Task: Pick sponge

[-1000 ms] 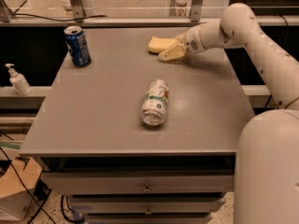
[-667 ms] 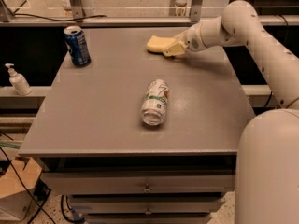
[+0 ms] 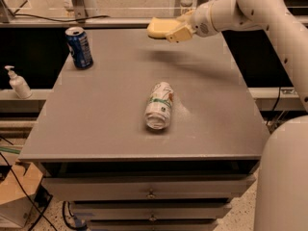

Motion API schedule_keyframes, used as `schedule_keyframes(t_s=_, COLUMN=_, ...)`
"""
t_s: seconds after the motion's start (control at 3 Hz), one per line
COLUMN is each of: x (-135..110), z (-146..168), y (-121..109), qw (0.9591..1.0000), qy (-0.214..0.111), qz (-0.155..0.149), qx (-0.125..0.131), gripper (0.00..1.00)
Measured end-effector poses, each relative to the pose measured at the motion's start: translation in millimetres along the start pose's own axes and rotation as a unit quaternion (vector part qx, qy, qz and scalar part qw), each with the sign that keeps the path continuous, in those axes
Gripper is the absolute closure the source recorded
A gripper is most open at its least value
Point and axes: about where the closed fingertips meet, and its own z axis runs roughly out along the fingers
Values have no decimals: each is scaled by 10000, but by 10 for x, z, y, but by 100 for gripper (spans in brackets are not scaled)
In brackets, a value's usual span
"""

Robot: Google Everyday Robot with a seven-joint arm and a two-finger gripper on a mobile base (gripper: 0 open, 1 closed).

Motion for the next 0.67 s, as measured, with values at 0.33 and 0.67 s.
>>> schedule_keyframes(t_s=0.33, x=-492, z=-350, y=-10, qw=9982, qy=-221, qz=-538, qx=114, gripper=100)
schedule_keyframes(t_s=0.67, x=-533, z=-374, y=-15, qw=9979, qy=-239, qz=-588, qx=130, gripper=100)
